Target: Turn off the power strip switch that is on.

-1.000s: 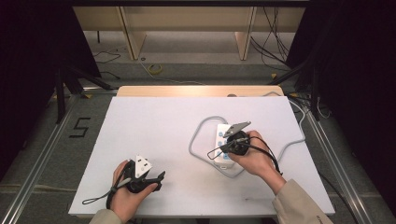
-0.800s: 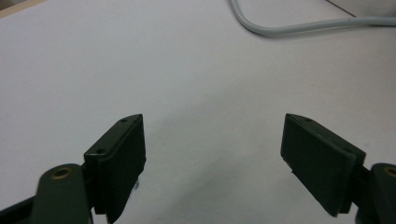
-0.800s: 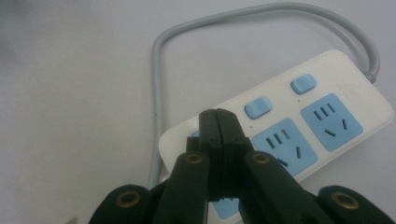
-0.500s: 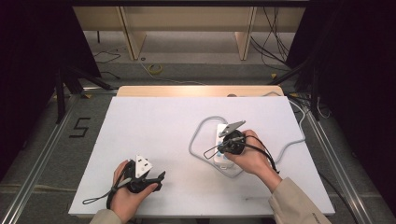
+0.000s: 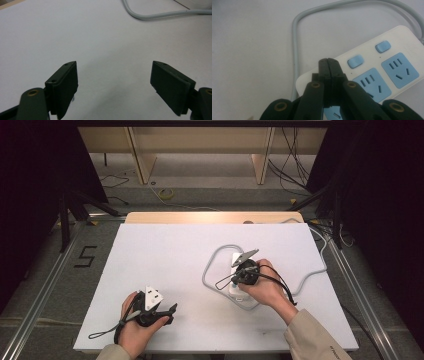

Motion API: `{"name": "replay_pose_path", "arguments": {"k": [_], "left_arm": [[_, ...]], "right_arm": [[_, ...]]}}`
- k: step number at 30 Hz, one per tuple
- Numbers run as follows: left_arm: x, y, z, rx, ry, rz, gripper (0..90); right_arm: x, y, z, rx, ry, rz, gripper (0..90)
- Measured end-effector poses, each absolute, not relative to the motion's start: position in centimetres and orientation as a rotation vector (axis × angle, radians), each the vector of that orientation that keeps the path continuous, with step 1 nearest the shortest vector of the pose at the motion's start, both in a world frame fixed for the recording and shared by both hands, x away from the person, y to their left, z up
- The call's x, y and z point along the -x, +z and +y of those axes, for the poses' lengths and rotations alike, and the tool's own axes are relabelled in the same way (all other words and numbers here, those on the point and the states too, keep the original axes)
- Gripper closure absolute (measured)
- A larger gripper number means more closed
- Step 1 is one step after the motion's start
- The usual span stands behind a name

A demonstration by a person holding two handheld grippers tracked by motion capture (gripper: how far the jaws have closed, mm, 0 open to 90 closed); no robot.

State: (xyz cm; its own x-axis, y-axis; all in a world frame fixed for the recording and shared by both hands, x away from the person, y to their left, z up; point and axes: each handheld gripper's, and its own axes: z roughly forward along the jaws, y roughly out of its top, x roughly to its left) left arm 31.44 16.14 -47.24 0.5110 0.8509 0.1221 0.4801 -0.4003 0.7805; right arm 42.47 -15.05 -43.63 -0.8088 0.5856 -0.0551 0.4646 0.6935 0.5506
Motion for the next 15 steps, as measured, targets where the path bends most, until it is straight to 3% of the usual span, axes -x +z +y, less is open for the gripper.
{"name": "replay_pose_path", "arguments": {"k": [15], "left_arm": [[-31.43, -47.25, 16.15, -2.054, 0.68, 1.085, 21.9]], "right_arm": [[-42.73, -44.11, -14.77, -0.855, 0.748, 2.694, 90.0]]}}
